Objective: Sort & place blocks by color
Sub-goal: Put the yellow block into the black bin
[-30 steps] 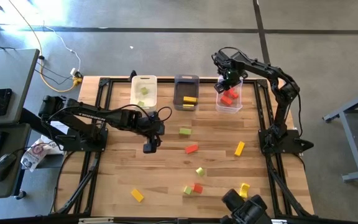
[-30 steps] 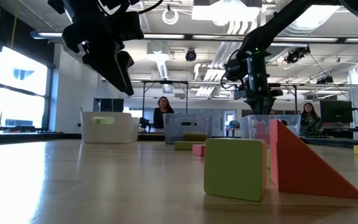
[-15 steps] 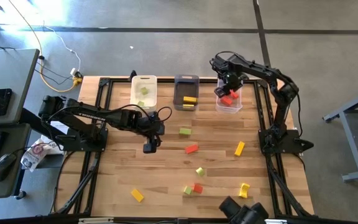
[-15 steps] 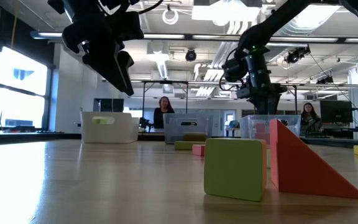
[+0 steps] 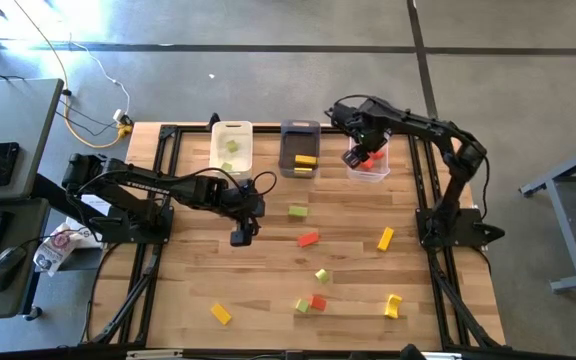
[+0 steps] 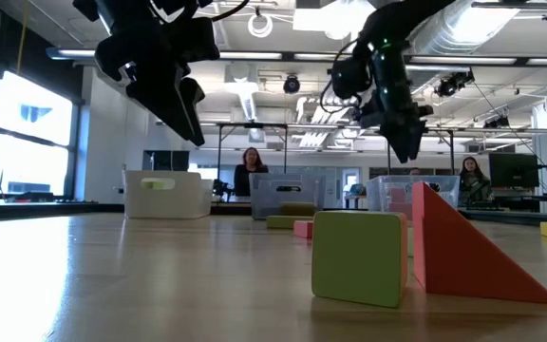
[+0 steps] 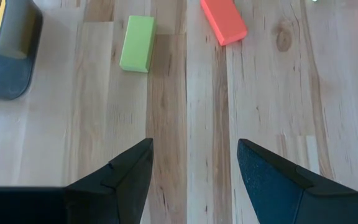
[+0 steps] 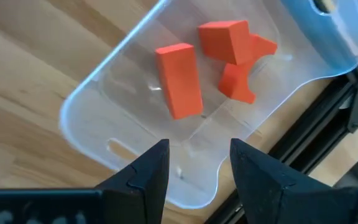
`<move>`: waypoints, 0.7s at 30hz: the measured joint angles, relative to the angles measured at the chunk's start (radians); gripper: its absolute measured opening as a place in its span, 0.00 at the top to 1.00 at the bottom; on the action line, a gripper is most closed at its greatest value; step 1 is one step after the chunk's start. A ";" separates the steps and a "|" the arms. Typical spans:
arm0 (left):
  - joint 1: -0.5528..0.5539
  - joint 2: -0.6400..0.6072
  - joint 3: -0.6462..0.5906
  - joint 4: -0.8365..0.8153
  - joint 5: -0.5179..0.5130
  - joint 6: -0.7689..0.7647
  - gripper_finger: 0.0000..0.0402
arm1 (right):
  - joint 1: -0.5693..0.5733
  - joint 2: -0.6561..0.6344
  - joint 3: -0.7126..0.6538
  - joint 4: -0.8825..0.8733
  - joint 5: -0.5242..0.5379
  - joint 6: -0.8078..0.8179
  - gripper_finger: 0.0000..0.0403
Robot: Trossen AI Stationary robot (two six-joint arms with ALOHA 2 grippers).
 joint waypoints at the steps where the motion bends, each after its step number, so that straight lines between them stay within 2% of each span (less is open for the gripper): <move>1: 0.000 0.000 0.000 0.000 0.000 -0.001 0.46 | 0.015 -0.010 0.000 -0.001 0.008 0.009 0.61; 11: 0.000 0.000 0.000 0.001 0.001 -0.017 0.46 | 0.211 -0.083 -0.005 -0.069 0.047 0.083 0.61; 21: 0.000 0.000 0.000 0.001 0.001 -0.017 0.46 | 0.410 -0.164 -0.181 -0.080 0.011 0.077 0.61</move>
